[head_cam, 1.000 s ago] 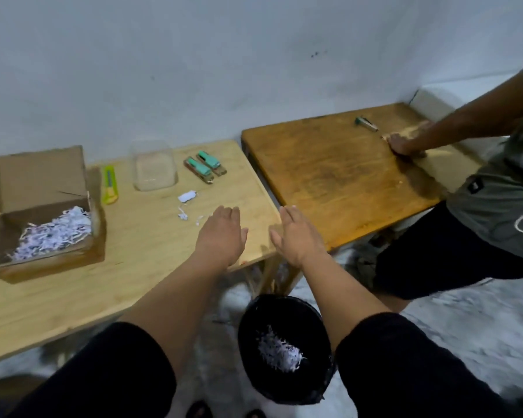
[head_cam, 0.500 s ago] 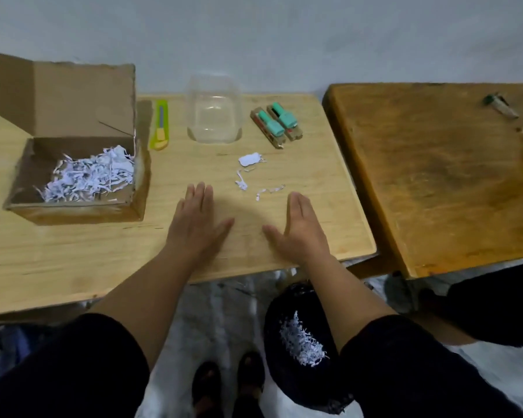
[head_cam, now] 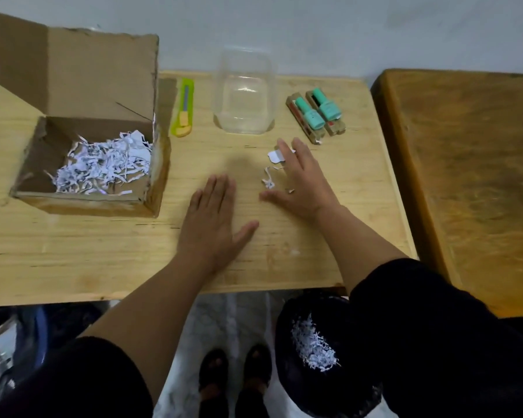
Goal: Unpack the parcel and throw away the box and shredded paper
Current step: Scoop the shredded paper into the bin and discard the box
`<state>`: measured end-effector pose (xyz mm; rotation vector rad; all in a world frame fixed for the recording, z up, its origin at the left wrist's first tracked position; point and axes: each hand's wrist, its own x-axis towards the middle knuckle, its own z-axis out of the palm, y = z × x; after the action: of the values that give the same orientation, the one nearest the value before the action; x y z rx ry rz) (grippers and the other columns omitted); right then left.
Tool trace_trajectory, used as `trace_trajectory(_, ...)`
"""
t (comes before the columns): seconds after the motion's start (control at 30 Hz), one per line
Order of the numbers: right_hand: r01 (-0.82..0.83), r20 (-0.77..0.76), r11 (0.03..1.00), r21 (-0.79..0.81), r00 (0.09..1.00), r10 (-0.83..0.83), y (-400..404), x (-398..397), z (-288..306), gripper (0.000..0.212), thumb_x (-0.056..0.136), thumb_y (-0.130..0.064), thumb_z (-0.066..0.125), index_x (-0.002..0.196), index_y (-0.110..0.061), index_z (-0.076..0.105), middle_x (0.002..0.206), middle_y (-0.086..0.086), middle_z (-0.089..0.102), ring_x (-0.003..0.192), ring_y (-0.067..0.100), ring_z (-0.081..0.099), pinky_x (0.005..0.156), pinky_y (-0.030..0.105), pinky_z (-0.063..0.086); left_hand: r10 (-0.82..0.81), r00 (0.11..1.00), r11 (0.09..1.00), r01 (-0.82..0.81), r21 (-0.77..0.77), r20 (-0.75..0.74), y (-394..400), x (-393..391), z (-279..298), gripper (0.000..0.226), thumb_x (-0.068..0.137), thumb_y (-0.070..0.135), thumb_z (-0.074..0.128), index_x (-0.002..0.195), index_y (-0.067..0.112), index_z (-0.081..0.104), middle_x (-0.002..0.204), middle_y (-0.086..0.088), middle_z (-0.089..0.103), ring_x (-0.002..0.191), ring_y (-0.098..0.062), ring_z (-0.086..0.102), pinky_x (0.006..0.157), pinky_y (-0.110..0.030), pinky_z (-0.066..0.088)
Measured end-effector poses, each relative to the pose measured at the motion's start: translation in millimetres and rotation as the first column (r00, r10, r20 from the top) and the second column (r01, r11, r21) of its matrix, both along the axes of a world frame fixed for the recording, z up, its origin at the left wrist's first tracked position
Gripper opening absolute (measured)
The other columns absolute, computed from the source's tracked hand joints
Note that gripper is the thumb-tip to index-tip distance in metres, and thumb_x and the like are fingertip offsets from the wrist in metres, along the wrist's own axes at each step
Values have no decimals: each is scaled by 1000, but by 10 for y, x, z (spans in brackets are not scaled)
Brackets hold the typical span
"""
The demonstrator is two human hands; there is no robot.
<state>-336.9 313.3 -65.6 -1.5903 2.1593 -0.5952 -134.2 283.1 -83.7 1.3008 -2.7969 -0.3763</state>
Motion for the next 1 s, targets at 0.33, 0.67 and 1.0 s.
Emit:
trace_trajectory(0.33,-178,57,982,-59,982,182,86,142,-6,36,92,-29,52,128,-22,56,147,5,39,142,22,22,115,34,19,-14,1000,1000,14,13,10,4,6,12,89,81,68,13,149,12,1,159,-8,3,146,-20,-1,118,-38,1)
trace_trajectory(0.67,-126,-39,972,-200,992,120,982,301,-68,40,80,-42,59,111,-18,68,128,14,55,121,26,49,96,29,45,-16,1000,999,16,46,8,25,1,58,84,87,63,25,148,10,0,159,-8,0,146,-21,-3,118,-39,2)
trace_trajectory(1.0,-194,-88,979,57,976,198,1070,237,102,61,82,-29,67,138,-23,43,147,9,38,139,30,28,114,33,21,-98,995,988,94,124,23,262,-137,98,71,95,47,25,148,7,0,159,-10,-5,146,-23,-10,117,-41,-3)
